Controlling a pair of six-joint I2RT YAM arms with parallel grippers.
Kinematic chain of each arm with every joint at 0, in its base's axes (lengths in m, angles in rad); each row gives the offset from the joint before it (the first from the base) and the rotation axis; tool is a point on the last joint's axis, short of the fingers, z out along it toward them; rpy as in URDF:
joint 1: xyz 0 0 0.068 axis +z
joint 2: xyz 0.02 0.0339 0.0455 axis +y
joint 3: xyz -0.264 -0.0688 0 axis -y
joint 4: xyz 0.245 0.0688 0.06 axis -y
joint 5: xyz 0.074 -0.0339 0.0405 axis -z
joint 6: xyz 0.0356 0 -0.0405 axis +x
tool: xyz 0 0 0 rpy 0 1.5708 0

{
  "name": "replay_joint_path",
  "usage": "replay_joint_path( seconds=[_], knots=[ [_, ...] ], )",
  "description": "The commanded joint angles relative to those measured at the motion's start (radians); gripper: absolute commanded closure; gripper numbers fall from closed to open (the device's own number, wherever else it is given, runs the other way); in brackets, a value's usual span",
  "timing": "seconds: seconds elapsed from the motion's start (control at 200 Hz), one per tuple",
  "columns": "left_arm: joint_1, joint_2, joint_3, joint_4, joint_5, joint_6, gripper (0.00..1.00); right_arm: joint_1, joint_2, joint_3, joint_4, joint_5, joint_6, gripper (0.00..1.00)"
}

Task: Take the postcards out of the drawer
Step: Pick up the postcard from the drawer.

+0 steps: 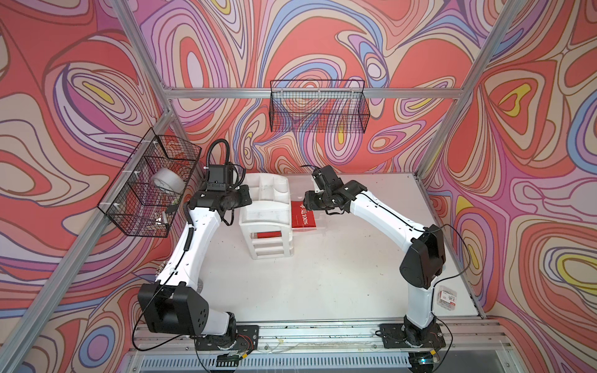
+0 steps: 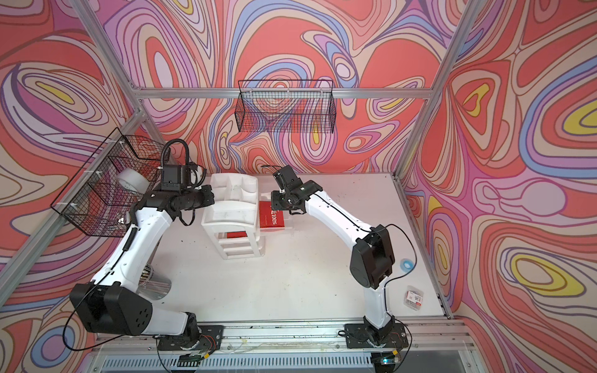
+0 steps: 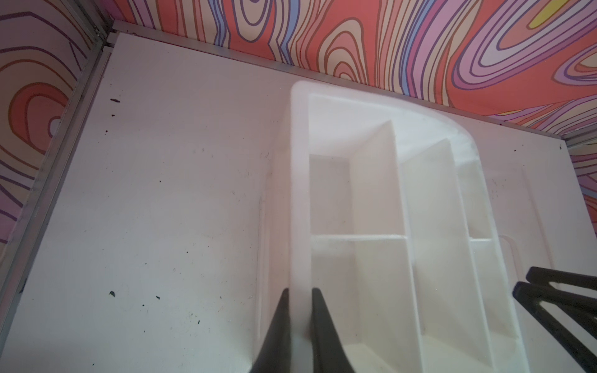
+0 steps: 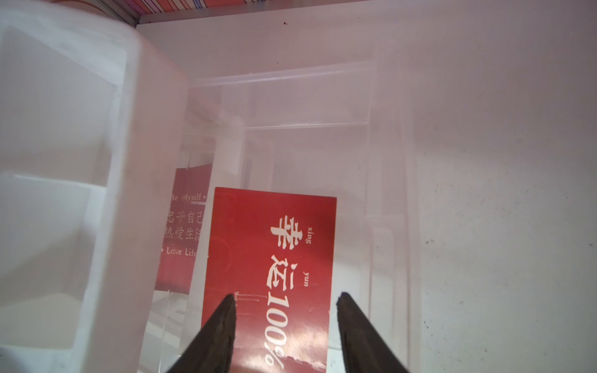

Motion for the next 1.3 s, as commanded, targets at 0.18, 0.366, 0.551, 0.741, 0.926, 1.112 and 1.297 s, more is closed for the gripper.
replay_joint_path(
  seconds=[0.18,0.366,0.551,0.741,0.926,1.112,1.297],
  knots=[
    [0.006,-0.015,-0.029,-0.049,-0.038,0.015,1.0,0.031,0.088,0.087,-0.083,0.089,-0.007,0.44],
    [0.006,-0.018,-0.021,-0.064,-0.053,0.031,1.0,0.035,0.125,0.113,-0.095,0.117,-0.001,0.43],
    [0.006,-0.018,-0.023,-0.065,-0.049,0.038,1.0,0.043,0.164,0.152,-0.124,0.139,0.004,0.42],
    [0.006,-0.018,-0.019,-0.063,-0.044,0.045,1.0,0.044,0.178,0.161,-0.135,0.138,0.012,0.41],
    [0.006,-0.018,-0.02,-0.061,-0.04,0.049,1.0,0.044,0.2,0.174,-0.144,0.09,0.003,0.41],
    [0.006,-0.022,-0.024,-0.057,-0.038,0.052,1.0,0.043,0.179,0.137,-0.095,0.011,-0.006,0.43],
    [0.006,-0.029,-0.029,-0.055,-0.037,0.054,1.0,0.043,0.127,0.091,-0.038,-0.038,-0.008,0.45]
  ],
)
